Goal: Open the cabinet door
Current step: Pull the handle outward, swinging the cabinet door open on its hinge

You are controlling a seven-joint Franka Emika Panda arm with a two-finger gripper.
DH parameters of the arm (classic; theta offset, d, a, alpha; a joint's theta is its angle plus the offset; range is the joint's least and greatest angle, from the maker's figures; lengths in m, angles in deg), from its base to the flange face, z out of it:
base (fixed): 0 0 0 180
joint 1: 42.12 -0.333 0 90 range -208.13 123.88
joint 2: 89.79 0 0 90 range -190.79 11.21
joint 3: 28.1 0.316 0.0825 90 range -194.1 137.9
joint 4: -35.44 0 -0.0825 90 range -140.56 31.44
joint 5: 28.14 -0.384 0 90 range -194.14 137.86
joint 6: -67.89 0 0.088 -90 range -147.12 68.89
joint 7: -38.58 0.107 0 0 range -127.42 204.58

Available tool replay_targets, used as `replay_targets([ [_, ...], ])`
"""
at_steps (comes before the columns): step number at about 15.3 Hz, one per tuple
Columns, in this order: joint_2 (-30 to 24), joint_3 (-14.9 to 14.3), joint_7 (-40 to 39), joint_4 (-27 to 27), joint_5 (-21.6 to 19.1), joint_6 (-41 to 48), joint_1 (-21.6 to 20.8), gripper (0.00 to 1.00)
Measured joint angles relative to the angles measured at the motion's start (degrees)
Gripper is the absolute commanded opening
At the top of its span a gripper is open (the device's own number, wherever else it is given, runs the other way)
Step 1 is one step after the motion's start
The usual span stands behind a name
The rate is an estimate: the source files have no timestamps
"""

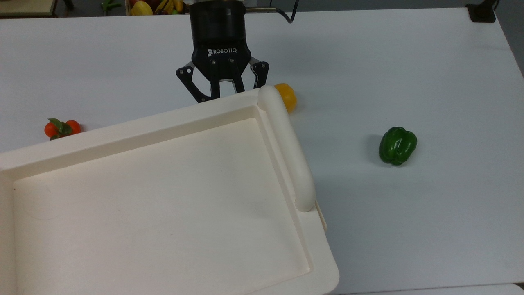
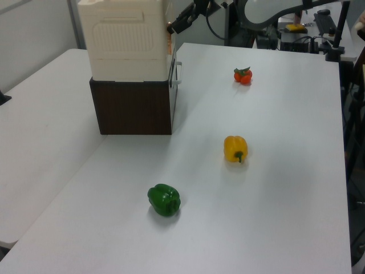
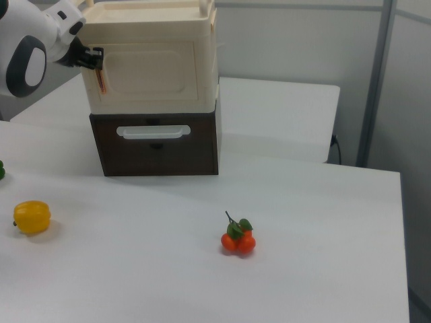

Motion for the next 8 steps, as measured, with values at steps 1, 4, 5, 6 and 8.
replay_targets([
  [1, -0.4, 0.0, 0.0, -0.6, 0.0, 0.0, 0.1, 0.02],
  [4, -1.9, 0.0, 0.0, -2.4, 0.0, 0.1, 0.4, 0.05],
  [5, -2.6, 0.0, 0.0, -3.0, 0.0, 0.5, 0.5, 0.15],
  [6, -3.3, 0.0, 0.0, -3.4, 0.0, 1.7, 0.7, 0.24],
  [8, -4.8, 0.0, 0.1, -3.7, 0.0, 5.5, 1.2, 0.43],
])
